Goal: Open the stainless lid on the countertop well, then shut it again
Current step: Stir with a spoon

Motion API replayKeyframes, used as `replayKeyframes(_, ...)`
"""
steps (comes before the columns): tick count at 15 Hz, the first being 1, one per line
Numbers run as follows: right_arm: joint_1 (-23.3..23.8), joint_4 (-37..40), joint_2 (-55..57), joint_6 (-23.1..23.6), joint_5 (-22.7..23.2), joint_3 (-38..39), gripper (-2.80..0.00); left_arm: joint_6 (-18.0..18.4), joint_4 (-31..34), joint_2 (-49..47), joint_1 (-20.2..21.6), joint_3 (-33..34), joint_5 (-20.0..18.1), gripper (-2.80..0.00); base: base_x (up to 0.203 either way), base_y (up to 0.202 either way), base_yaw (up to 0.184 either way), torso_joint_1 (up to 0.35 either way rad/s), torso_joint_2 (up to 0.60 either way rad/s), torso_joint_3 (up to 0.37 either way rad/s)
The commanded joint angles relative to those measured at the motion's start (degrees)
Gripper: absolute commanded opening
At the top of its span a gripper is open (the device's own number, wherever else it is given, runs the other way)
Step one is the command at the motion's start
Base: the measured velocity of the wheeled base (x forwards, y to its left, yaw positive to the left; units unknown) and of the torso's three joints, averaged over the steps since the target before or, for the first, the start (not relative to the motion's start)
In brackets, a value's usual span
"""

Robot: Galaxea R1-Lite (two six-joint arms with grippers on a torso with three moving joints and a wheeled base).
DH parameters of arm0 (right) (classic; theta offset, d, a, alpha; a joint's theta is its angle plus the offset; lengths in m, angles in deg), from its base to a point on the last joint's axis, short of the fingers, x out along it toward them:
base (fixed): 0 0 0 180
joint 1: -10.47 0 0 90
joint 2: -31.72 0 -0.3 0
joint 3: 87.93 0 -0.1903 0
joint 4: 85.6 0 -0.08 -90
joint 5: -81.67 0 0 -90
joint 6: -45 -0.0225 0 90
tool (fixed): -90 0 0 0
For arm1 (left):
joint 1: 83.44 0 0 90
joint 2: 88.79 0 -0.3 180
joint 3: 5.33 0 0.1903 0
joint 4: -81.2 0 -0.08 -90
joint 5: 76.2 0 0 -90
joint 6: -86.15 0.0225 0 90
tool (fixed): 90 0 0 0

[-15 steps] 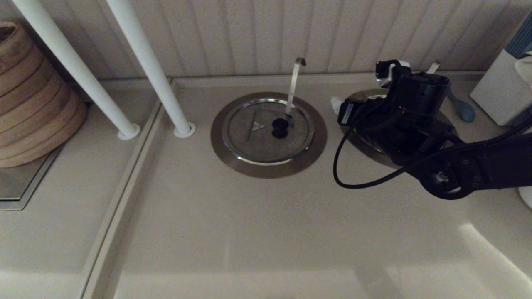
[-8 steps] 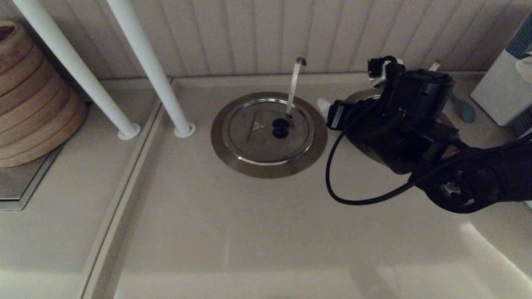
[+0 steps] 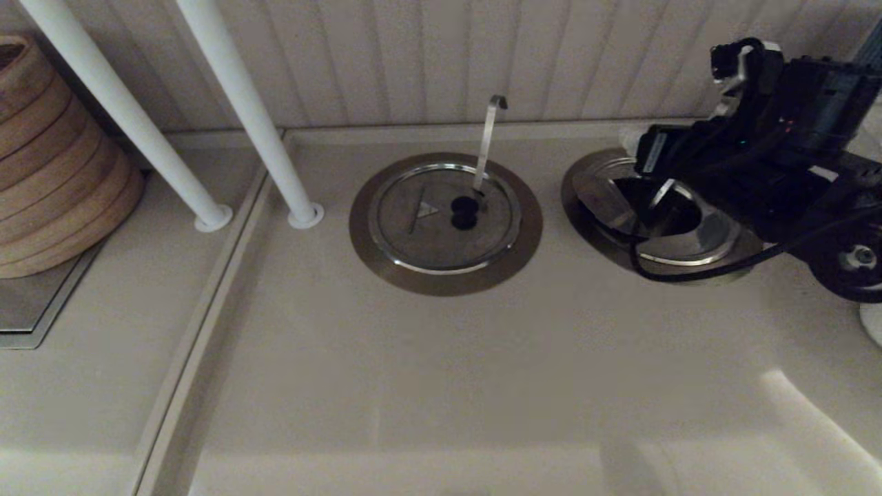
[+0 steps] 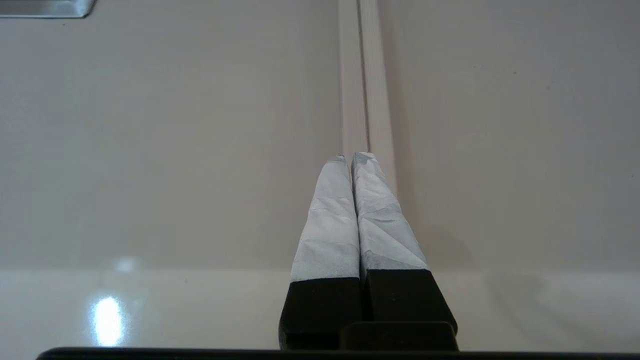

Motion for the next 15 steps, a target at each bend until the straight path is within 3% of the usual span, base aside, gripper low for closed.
replayKeyframes(1, 6.7, -0.1, 5.3, 1.9, 4.8, -3.6, 0.00, -0.1, 0.0, 0.0, 0.0, 0.0, 0.0, -2.80, 0.000, 0.000, 0.000, 0.000, 0.00, 0.000)
replayKeyframes(4, 10.9, 0.1, 14.1, 2.2, 7.1, -11.3, 0.00, -0.1, 0.0, 0.0, 0.0, 0.0, 0.0, -2.80, 0.000, 0.000, 0.000, 0.000, 0.00, 0.000)
replayKeyframes(9, 17.7, 2.8, 26.7, 1.9, 6.5, -28.8, 0.00, -0.1, 0.0, 0.0, 0.0, 0.0, 0.0, -2.80, 0.000, 0.000, 0.000, 0.000, 0.00, 0.000)
replayKeyframes(11, 19.5, 4.4, 29.6, -1.2, 5.6, -34.8, 0.00, -0.1, -0.1, 0.0, 0.0, 0.0, 0.0, -2.80, 0.000, 0.000, 0.000, 0.000, 0.00, 0.000)
replayKeyframes(15, 20.8, 8.1, 30.9, -4.3, 4.8, -38.2, 0.00, -0.1, 0.0, 0.0, 0.0, 0.0, 0.0, -2.80, 0.000, 0.000, 0.000, 0.000, 0.00, 0.000)
